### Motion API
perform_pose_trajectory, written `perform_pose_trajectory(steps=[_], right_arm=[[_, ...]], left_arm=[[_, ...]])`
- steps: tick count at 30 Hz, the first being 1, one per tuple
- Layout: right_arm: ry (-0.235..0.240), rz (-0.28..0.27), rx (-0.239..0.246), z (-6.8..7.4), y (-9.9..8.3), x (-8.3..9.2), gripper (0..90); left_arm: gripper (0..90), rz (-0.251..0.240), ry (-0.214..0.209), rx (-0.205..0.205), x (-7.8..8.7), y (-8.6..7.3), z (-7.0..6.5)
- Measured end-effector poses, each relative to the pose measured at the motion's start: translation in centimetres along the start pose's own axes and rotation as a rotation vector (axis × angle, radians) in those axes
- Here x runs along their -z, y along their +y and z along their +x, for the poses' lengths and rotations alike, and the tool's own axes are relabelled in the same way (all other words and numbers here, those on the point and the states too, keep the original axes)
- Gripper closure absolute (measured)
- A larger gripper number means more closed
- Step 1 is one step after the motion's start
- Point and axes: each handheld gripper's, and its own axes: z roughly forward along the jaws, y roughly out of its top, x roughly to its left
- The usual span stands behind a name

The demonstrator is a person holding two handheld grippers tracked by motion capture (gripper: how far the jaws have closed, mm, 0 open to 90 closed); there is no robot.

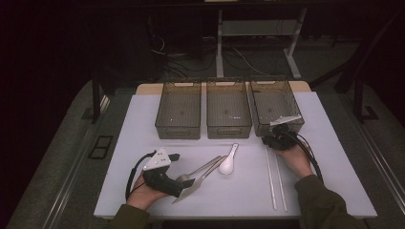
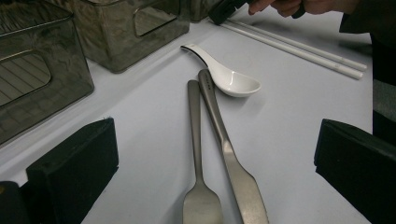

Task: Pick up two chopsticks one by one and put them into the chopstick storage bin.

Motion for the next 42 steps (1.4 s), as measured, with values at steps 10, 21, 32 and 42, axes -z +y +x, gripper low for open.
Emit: perform_pose_trajectory(steps=[10,21,32,42], right_arm=[[0.043,-0.001,0.055,2.3,0.8,-0.7,80.2],[0.057,-0.005,0.133,4.9,1.6,-1.4,80.2],[0.042,-0.064,0.085,2.8,1.0,2.9,73.0],[-0.045,-0.005,-0.077,-1.1,-1.1,3.1,74.7]], left_arm=[[0.0,-0.002,0.002,0.004,0.1,0.0,0.0],[0.0,-0.006,0.003,0.003,0.1,0.0,0.0],[0.0,-0.009,0.004,0.002,0.2,0.0,0.1],[0.0,-0.001,0.005,0.004,0.0,0.0,0.0]])
